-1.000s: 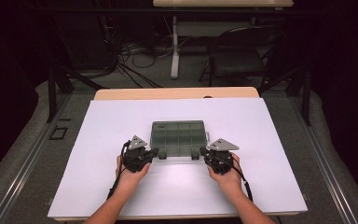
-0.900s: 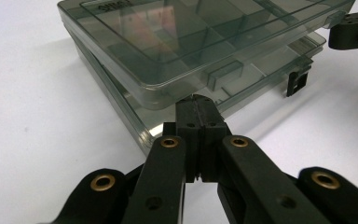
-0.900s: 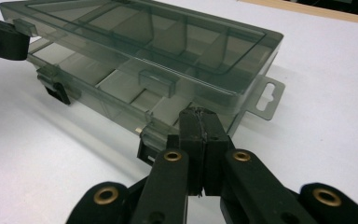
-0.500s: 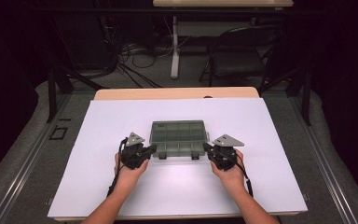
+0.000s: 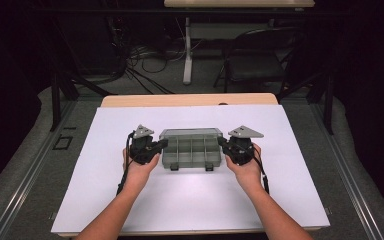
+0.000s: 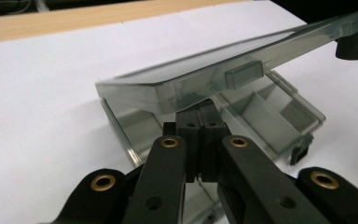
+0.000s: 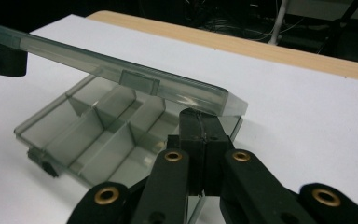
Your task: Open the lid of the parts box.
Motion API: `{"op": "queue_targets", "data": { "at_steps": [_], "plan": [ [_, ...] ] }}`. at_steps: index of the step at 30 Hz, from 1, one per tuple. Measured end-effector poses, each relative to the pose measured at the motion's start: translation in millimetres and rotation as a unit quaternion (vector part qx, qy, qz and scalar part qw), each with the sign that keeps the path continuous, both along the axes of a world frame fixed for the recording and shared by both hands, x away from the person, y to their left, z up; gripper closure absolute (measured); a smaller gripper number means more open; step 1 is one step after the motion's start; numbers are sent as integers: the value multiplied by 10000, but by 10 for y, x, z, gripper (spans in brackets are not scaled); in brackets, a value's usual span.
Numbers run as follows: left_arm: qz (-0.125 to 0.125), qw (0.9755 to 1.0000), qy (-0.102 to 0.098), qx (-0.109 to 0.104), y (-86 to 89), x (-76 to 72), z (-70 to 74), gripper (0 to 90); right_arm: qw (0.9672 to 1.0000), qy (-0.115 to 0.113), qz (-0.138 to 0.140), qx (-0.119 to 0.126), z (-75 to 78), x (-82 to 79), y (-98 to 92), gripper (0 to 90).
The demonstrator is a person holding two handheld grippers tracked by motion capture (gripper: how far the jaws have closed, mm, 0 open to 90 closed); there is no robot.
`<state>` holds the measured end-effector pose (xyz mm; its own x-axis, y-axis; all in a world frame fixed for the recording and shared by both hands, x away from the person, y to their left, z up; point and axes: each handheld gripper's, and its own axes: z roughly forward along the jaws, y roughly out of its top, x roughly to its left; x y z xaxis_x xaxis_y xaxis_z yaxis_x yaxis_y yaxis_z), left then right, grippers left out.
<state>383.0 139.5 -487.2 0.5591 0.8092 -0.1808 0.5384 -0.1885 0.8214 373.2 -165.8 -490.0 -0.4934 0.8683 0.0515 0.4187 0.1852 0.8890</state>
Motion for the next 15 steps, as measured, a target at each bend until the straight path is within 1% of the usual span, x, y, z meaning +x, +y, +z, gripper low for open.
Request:
{"op": "queue_targets", "data": {
  "at_steps": [3,4,5,9,10,11,15],
  "plan": [
    [38,10000,18,-21,2,40,38,900,10000,35,-38,64,58,66,22,900],
    [66,10000,4,-21,4,81,64,900,10000,46,-52,51,76,85,32,900],
    [66,10000,4,-21,4,81,64,900,10000,46,-52,51,76,85,32,900],
    [140,9999,20,-49,15,156,90,900,9999,-2,-99,35,116,166,56,900],
    [178,9998,28,-87,14,169,93,900,9999,-4,-106,48,120,186,60,900],
    [208,9997,16,-93,12,183,97,900,9999,22,-133,65,126,200,66,900],
    [252,9996,-22,-123,0,228,123,900,9998,-11,-189,102,141,254,84,900]
  ]
}}
